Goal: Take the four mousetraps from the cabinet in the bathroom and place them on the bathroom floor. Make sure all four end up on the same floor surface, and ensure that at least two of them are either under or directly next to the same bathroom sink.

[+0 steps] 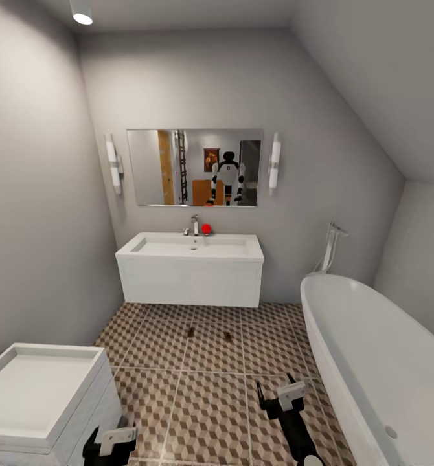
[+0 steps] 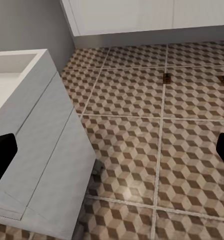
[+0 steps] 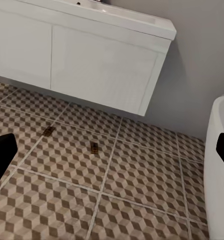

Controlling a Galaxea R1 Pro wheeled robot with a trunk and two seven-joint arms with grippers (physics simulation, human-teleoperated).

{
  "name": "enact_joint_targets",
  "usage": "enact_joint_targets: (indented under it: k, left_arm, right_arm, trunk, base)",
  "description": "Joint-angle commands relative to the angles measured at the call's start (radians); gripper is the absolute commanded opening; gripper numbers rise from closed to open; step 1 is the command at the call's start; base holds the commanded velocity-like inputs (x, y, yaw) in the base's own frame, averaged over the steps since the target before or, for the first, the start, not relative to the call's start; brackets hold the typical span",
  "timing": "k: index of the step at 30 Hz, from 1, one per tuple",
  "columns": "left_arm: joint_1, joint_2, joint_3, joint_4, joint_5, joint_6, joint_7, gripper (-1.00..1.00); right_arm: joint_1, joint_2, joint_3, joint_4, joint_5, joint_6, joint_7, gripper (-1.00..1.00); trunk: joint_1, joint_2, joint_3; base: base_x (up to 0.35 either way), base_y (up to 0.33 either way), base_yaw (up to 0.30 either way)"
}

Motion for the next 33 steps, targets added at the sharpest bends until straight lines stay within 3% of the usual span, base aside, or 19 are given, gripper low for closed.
enact_joint_targets:
  k: [1,33]
  left_arm:
    - [0.000,0.001,-0.009,-0.002,0.000,0.001,0.009,1.00]
    - [0.000,0.001,-0.009,-0.002,0.000,0.001,0.009,1.00]
  right_arm:
    - [0.000,0.000,-0.002,0.001,0.011,-0.002,-0.008,1.00]
    - [0.000,0.000,-0.002,0.001,0.011,-0.001,-0.008,1.00]
  trunk:
    - [0.000,-0.001,-0.002]
    - [0.000,-0.001,-0.054]
  base:
    - [0.000,0.000,0.000]
    - [0.000,0.000,0.000]
